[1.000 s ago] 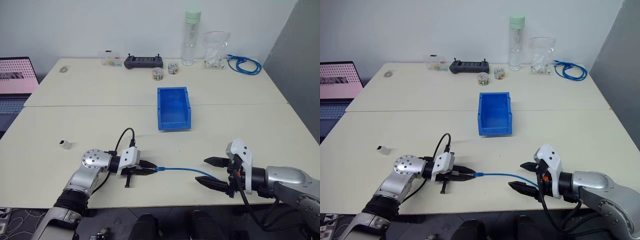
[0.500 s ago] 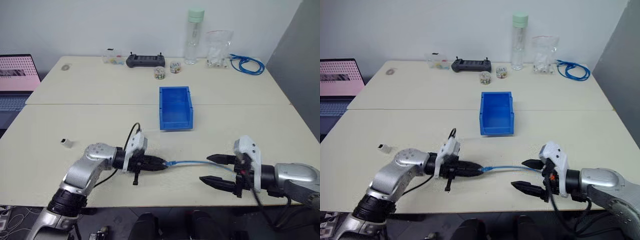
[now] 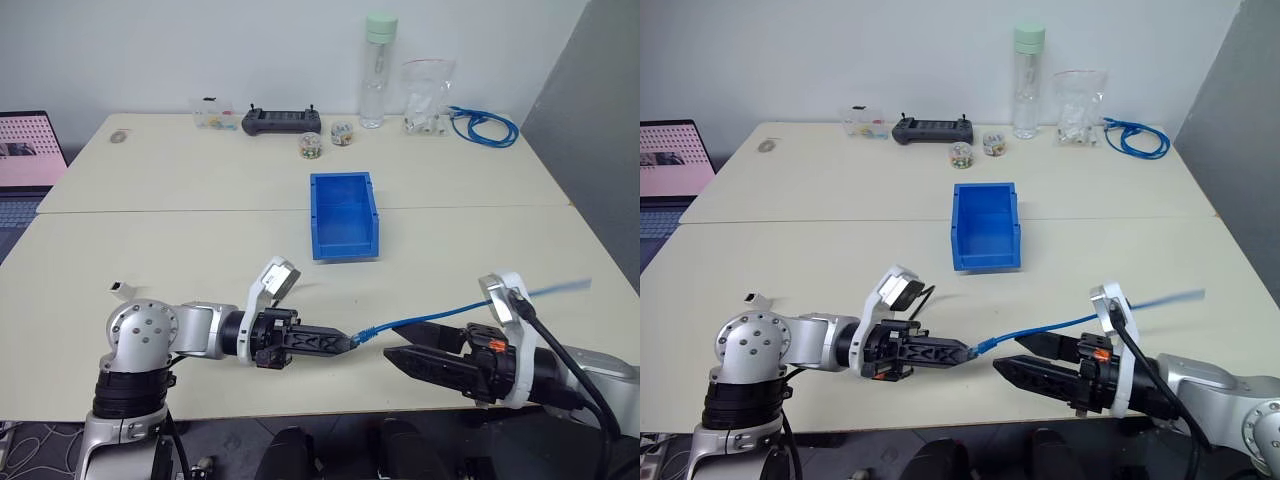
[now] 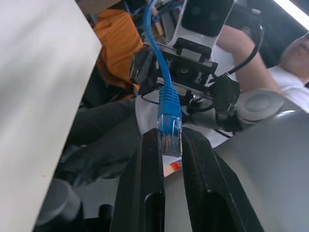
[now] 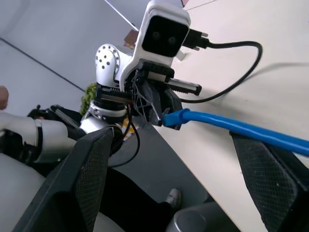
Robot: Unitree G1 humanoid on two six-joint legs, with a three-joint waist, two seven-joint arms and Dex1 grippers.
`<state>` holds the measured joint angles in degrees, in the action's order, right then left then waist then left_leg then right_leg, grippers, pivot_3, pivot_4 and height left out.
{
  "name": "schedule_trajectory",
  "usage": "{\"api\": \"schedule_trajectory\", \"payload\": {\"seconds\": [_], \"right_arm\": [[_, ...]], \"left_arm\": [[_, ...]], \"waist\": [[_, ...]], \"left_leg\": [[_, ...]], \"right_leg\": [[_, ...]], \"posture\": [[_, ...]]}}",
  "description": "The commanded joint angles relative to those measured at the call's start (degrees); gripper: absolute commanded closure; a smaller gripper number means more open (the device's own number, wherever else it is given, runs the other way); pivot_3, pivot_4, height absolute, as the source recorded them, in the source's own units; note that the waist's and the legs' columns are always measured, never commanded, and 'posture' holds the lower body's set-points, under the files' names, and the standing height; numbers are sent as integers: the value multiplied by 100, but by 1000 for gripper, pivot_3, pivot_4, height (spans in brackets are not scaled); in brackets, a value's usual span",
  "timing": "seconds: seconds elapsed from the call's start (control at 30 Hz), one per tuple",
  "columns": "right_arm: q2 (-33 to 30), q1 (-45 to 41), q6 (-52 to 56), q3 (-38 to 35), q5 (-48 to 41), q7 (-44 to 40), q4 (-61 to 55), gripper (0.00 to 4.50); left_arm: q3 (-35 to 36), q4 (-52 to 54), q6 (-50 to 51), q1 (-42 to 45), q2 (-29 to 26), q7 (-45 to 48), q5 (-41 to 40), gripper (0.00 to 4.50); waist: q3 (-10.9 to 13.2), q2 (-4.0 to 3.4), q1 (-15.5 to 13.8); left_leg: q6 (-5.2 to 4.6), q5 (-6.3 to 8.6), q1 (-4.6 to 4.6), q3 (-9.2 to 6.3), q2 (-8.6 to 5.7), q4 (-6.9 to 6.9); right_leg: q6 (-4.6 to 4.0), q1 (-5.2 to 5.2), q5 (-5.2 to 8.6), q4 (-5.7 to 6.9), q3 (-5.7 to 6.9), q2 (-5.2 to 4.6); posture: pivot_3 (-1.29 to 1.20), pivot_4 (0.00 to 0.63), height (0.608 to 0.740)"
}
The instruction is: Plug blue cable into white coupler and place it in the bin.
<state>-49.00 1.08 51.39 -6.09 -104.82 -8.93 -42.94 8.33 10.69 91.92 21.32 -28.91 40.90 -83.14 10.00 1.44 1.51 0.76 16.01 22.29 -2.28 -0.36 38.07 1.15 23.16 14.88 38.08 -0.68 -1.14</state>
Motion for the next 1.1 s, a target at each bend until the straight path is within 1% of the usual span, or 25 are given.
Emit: {"api": "schedule_trajectory", "payload": {"seconds": [0.03,0.1,0.2,0.27,0.4,0.5,0.57,0.67,0.73,0.77,0.9,1.0,1.03,1.1], "right_arm": [[10,-117,-275,226,-496,177,16,436],[16,-208,-314,345,-558,209,48,436],[34,-330,-346,543,-632,226,57,436],[36,-385,-357,647,-656,232,51,436],[52,-480,-372,825,-717,203,32,436],[103,-544,-402,932,-698,221,86,911],[128,-578,-416,976,-677,214,142,1325],[87,-569,-365,962,-609,151,178,2039],[71,-537,-378,935,-680,158,187,2473],[63,-523,-381,925,-694,157,184,2617],[32,-502,-377,919,-712,138,166,3583],[24,-489,-390,933,-724,123,152,4198],[25,-494,-394,943,-724,121,157,4294],[21,-490,-386,959,-719,108,144,4294]], "left_arm": [[-291,51,-405,-249,-256,-783,-1475,4276],[-559,55,-803,-361,-452,-1257,-2116,4276],[-907,147,-1307,-465,-752,-1725,-2797,4276],[-1057,242,-1548,-519,-879,-1826,-2968,4276],[-1212,424,-1859,-642,-1000,-1793,-2986,4276],[-1304,514,-1997,-662,-1086,-1743,-2986,4276],[-1347,549,-2053,-670,-1141,-1706,-2986,4276],[-1397,587,-2126,-673,-1204,-1673,-2986,4276],[-1426,616,-2172,-665,-1225,-1660,-2986,4276],[-1438,632,-2192,-665,-1238,-1653,-2986,4276],[-1488,663,-2253,-669,-1274,-1637,-2986,4276],[-1510,677,-2274,-674,-1298,-1619,-2986,4276],[-1517,671,-2276,-664,-1304,-1612,-2986,4276],[-1527,677,-2290,-660,-1310,-1615,-2986,4276]], "waist": [[0,0,-3],[0,0,-3],[0,0,-10],[-1,-1,-15],[-1,-1,-16],[-1,-1,-18],[-1,-1,-16],[-1,-1,-16],[-1,-1,-17],[-1,-1,-17],[-1,-1,-16],[-1,-1,-14],[-1,-1,-15],[-1,-1,-15]], "left_leg": [[0,0,0,0,0,0],[0,0,-1,1,0,0],[0,0,-2,1,1,0],[1,0,-2,1,0,0],[0,0,-2,6,-2,-1],[0,0,-2,6,-2,-1],[0,0,-2,7,-2,-1],[0,0,-2,8,-2,-1],[0,0,-2,8,-3,-1],[0,0,-2,8,-2,-1],[0,0,-2,8,-2,-2],[0,0,-2,9,-2,-2],[0,0,-2,9,-2,-2],[0,0,-2,8,-2,-2]], "right_leg": [[0,0,0,-1,0,-1],[0,0,0,-1,-3,-3],[-1,1,0,0,-4,-3],[-2,1,0,0,-5,-4],[-2,2,0,-1,-9,-4],[-3,2,1,-2,-8,-3],[-3,2,1,-2,-8,-3],[-4,2,1,-2,-9,-2],[-4,2,1,-2,-9,-2],[-4,2,1,-2,-9,-2],[-4,2,1,-3,-8,-2],[-4,2,2,-3,-9,-2],[-4,2,2,-3,-9,-2],[-4,2,2,-3,-8,-2]], "posture": [[0,150,740],[0,150,740],[0,150,740],[0,150,740],[0,150,740],[0,150,740],[0,150,740],[0,150,740],[0,150,740],[0,150,740],[0,150,740],[0,150,740],[0,150,740],[0,150,740]]}}
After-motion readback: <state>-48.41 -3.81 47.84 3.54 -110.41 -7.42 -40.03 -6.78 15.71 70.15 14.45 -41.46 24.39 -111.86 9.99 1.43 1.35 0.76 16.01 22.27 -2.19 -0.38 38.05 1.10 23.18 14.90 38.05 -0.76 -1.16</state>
